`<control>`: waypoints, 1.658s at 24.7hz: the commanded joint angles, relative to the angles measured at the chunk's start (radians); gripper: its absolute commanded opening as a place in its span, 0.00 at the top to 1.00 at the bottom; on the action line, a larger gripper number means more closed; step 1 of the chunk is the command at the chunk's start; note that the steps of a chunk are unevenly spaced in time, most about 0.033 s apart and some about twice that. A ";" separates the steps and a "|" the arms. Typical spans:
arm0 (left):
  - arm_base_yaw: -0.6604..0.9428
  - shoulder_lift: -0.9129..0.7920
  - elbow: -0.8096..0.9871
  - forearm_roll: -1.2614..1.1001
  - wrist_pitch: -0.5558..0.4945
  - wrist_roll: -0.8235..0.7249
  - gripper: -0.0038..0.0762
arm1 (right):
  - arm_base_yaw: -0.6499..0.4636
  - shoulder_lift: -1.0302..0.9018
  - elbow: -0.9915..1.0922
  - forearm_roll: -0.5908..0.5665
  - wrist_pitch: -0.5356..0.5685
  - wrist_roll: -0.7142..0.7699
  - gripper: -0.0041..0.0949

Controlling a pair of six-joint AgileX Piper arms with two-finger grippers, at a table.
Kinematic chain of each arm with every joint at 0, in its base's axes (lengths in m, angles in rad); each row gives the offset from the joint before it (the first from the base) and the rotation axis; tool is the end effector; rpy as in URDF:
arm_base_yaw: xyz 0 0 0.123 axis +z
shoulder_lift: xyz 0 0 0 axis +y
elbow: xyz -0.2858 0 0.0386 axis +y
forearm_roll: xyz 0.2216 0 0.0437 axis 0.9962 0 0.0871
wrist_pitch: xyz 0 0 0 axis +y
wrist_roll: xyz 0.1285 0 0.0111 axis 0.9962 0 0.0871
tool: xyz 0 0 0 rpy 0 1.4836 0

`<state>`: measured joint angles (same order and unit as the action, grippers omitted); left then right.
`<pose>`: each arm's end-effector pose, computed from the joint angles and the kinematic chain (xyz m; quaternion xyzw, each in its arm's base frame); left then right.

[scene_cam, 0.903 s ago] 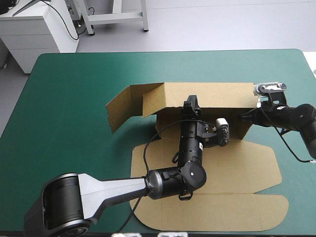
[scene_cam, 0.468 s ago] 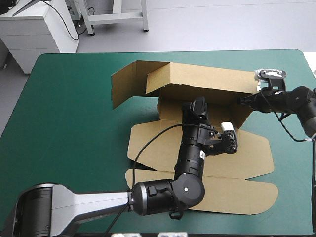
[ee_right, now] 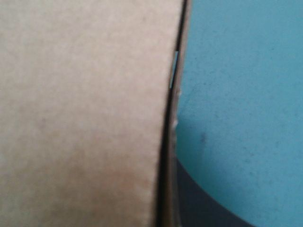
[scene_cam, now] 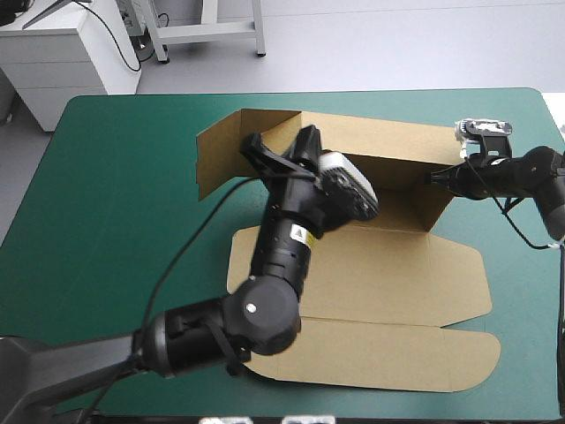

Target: Fold the box

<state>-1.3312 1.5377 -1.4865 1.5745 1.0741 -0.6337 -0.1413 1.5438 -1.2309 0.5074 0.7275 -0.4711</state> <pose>0.1847 -0.2781 0.4449 0.3847 0.5847 0.2282 0.6768 0.3347 -0.0055 0.2884 -0.0253 0.9307 0.1173 0.3456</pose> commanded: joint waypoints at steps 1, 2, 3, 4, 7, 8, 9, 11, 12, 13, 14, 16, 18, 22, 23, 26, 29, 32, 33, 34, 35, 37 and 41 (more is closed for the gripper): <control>0.092 -0.098 -0.095 -0.090 -0.032 0.051 0.96 | 0.002 -0.039 -0.036 0.044 0.010 0.015 0.96; 0.135 -0.114 -0.120 -0.158 -0.060 0.077 0.96 | 0.002 -0.042 -0.036 0.044 0.022 0.015 0.96; 0.181 -0.129 -0.136 -0.202 -0.079 0.094 0.96 | 0.002 -0.044 -0.036 0.044 0.030 0.015 0.96; 0.230 -0.143 -0.156 -0.260 -0.102 0.118 0.96 | 0.002 -0.051 -0.036 0.044 0.039 0.015 0.96; 0.377 -0.162 -0.209 -0.439 -0.150 0.211 0.96 | 0.002 -0.073 -0.036 0.022 0.065 0.018 0.96; 0.430 -0.164 -0.227 -0.504 -0.158 0.252 0.96 | 0.002 -0.081 -0.036 0.016 0.074 0.022 0.96; 0.472 -0.164 -0.240 -0.563 -0.158 0.287 0.96 | 0.002 -0.089 -0.036 0.007 0.083 0.033 0.96; 0.573 -0.164 -0.257 -0.652 -0.160 0.339 0.96 | 0.002 -0.110 -0.036 -0.009 0.107 0.044 0.96; 0.620 -0.164 -0.259 -0.679 -0.163 0.346 0.96 | 0.002 -0.120 -0.036 -0.009 0.119 0.046 0.96; 0.667 -0.164 -0.259 -0.708 -0.165 0.350 0.96 | 0.002 -0.131 -0.036 -0.014 0.131 0.055 0.96; 0.714 -0.164 -0.259 -0.742 -0.165 0.359 0.96 | 0.002 -0.143 -0.036 -0.022 0.141 0.064 0.96; 0.797 -0.164 -0.259 -0.839 -0.170 0.398 0.96 | 0.002 -0.167 -0.036 -0.022 0.163 0.071 0.96; 0.896 -0.164 -0.259 -0.977 -0.193 0.452 0.96 | 0.002 -0.186 -0.036 -0.024 0.193 0.071 0.96; 1.071 -0.164 -0.253 -1.281 -0.221 0.589 0.96 | 0.002 -0.209 -0.036 -0.070 0.269 0.087 0.96; 1.114 -0.164 -0.251 -1.360 -0.214 0.634 0.96 | 0.002 -0.215 -0.036 -0.080 0.283 0.091 0.96; 1.266 -0.158 -0.244 -1.631 -0.174 0.773 0.96 | 0.002 -0.247 -0.036 -0.080 0.309 0.097 0.96; 1.388 -0.158 -0.206 -1.783 -0.168 0.842 0.96 | 0.002 -0.276 -0.036 -0.082 0.365 0.104 0.96; 1.503 -0.158 -0.125 -1.912 -0.133 0.947 0.96 | 0.037 -0.291 -0.036 -0.112 0.407 0.131 0.96; 1.513 -0.158 -0.112 -1.925 -0.128 0.964 0.96 | 0.058 -0.291 -0.036 -0.130 0.405 0.140 0.96; 1.525 -0.158 -0.081 -1.950 -0.123 0.986 0.96 | 0.104 -0.280 -0.036 -0.169 0.392 0.169 0.96; 1.525 -0.160 -0.064 -1.950 -0.120 0.997 0.96 | 0.148 -0.262 -0.036 -0.197 0.380 0.193 0.96; 1.525 -0.160 -0.056 -1.953 -0.101 1.004 0.96 | 0.224 -0.214 -0.036 -0.246 0.333 0.243 0.96; 1.525 -0.160 -0.056 -1.955 -0.088 1.006 0.96 | 0.272 -0.089 -0.051 -0.281 0.273 0.280 0.96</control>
<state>0.1937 1.4095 -1.5191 -0.3439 1.0208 0.3734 0.1218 1.4338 -1.2493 0.2325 0.9566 -0.2127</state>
